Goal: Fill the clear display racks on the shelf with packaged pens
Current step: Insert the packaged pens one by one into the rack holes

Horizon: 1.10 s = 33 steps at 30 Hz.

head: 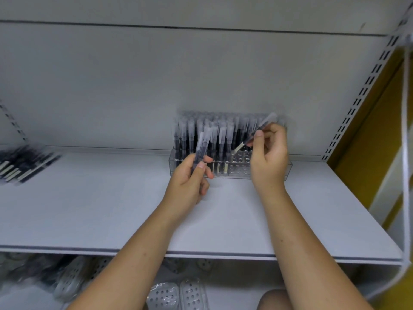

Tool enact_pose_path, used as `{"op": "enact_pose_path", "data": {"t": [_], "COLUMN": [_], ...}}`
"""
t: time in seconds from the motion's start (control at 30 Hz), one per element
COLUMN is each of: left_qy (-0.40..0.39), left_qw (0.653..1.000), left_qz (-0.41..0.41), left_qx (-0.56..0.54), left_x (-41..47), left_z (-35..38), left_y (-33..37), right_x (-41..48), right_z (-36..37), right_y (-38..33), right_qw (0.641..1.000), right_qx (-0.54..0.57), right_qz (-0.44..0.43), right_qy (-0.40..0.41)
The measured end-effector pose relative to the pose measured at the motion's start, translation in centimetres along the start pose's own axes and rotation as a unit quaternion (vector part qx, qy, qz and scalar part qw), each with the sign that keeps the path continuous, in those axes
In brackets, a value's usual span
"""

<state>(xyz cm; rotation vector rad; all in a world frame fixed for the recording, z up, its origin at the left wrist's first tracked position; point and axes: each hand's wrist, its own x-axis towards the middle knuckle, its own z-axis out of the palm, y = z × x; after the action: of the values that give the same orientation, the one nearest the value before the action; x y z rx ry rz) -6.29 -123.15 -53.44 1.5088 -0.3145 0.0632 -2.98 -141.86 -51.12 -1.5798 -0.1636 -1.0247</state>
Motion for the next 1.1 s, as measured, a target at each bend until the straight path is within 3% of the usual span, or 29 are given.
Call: {"op": "enact_pose_path", "data": {"t": [0.43, 0.7, 1.1], "left_qy": [0.001, -0.002, -0.001], "left_qw": [1.000, 1.000, 1.000], "left_qz": [0.009, 0.007, 0.003], "left_qx": [0.011, 0.009, 0.006], "left_x": [0.0, 0.0, 0.0], "left_z": [0.0, 0.1, 0.1], "left_y": [0.0, 0.0, 0.0], "right_x": [0.5, 0.4, 0.2], "right_z": [0.9, 1.0, 0.7], "right_y": [1.9, 2.1, 1.9], "right_qw": [0.983, 0.961, 0.952], "right_qx": [-0.158, -0.260, -0.287], "right_qz": [-0.029, -0.059, -0.009], "right_qy": [-0.088, -0.078, -0.107]}}
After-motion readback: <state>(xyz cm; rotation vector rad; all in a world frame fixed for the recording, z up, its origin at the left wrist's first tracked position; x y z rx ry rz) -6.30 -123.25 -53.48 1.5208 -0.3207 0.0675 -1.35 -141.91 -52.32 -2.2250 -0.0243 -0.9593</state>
